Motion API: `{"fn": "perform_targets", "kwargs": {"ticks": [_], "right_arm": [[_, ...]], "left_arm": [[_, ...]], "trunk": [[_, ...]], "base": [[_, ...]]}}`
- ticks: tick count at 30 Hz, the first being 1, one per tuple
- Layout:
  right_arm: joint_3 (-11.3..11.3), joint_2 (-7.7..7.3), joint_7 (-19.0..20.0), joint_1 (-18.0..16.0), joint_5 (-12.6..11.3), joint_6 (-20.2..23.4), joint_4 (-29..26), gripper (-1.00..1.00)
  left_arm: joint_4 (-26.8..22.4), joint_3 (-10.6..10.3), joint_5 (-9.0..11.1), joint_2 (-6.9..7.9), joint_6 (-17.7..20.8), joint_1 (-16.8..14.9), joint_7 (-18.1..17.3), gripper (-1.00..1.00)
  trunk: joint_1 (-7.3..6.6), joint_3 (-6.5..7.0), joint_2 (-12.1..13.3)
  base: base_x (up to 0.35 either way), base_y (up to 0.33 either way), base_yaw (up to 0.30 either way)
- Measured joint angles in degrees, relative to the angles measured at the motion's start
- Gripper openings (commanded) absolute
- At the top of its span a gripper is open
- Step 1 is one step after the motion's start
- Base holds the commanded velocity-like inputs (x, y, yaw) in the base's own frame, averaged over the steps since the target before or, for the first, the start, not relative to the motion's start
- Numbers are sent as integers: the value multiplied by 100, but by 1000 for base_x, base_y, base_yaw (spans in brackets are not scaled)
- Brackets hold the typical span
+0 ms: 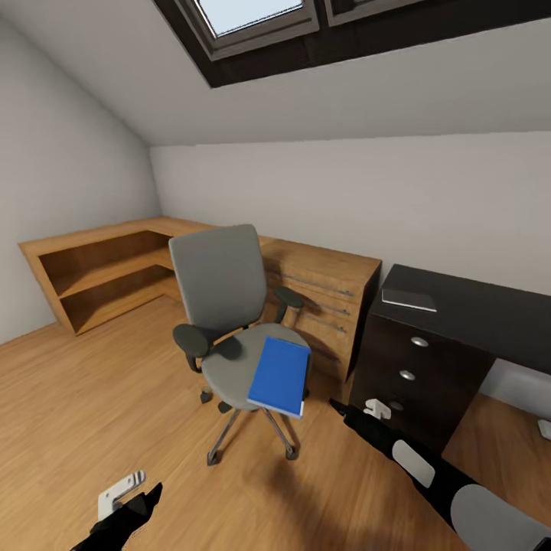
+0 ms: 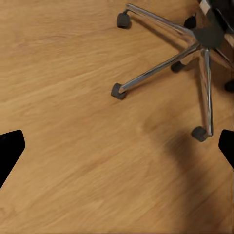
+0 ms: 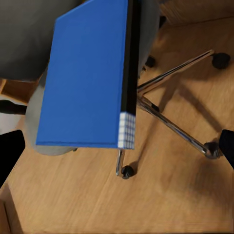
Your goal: In the bedroom, organize the workspace by keeping the computer under the desk, ensuring the monitor is on the desk, placing the keyboard on the desk next to the monitor, placing the mouse on the desk next to the keyboard, moving the folder from the swivel chair onto the desk next to the mouse, stacking the notebook on top of the folder with the pen on top of the notebook, and positioning the swivel chair next to the desk.
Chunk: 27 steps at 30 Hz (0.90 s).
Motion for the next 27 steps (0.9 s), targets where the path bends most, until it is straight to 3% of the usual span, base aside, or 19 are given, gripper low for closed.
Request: {"fn": "perform_targets", "kwargs": {"ticks": [5, 10, 17, 27], "right_arm": [[5, -10, 189, 0, 2, 119, 2, 100], [20, 4, 238, 0, 14, 110, 16, 100], [23, 10, 312, 0, 32, 105, 14, 100], [26, 7, 609, 0, 42, 127, 17, 100]], "left_arm": [[-671, 470, -16, 20, 805, 0, -15, 100], [-773, 828, 56, -17, 1243, 0, -106, 100], [-311, 925, 60, -126, 1328, -3, -379, 100], [-143, 963, 40, -111, 1330, -1, -459, 100]], "trunk": [[110, -90, -201], [220, -180, -401], [374, -305, -682], [593, -485, -1083]], "base": [[0, 0, 0], [0, 0, 0], [0, 0, 0], [0, 0, 0]]}}
